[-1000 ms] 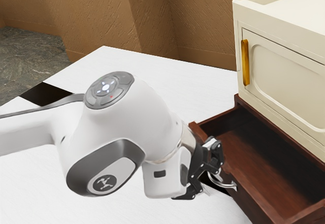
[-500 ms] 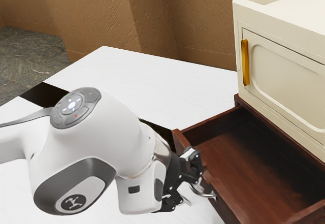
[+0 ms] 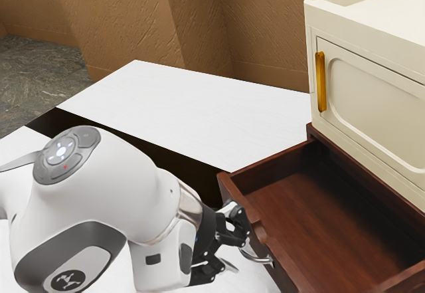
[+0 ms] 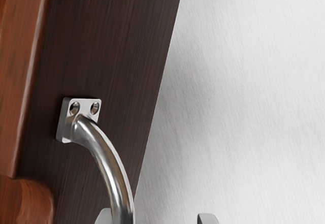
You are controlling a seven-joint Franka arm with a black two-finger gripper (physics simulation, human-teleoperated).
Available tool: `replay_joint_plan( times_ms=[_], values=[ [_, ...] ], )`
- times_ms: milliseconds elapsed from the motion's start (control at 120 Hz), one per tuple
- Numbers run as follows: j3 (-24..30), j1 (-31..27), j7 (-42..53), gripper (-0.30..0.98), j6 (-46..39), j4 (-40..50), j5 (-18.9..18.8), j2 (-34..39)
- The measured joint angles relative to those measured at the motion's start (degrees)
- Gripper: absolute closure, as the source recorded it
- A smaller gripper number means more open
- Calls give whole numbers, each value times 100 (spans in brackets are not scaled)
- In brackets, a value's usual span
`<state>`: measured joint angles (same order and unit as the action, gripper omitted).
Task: Pull the drawer handle with one arm to open the drawer
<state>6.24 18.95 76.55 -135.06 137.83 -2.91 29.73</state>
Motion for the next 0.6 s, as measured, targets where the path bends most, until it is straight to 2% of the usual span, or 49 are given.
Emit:
replay_joint_plan(
  times_ms=[242,317,425,600],
  values=[
    [0,-18,-83,73,-51,-36,63,-16],
    [0,-18,-99,70,-46,-36,72,-13],
    [0,-16,-111,59,-22,-36,83,-13],
    [11,-14,-118,55,33,-44,99,143]
  ],
)
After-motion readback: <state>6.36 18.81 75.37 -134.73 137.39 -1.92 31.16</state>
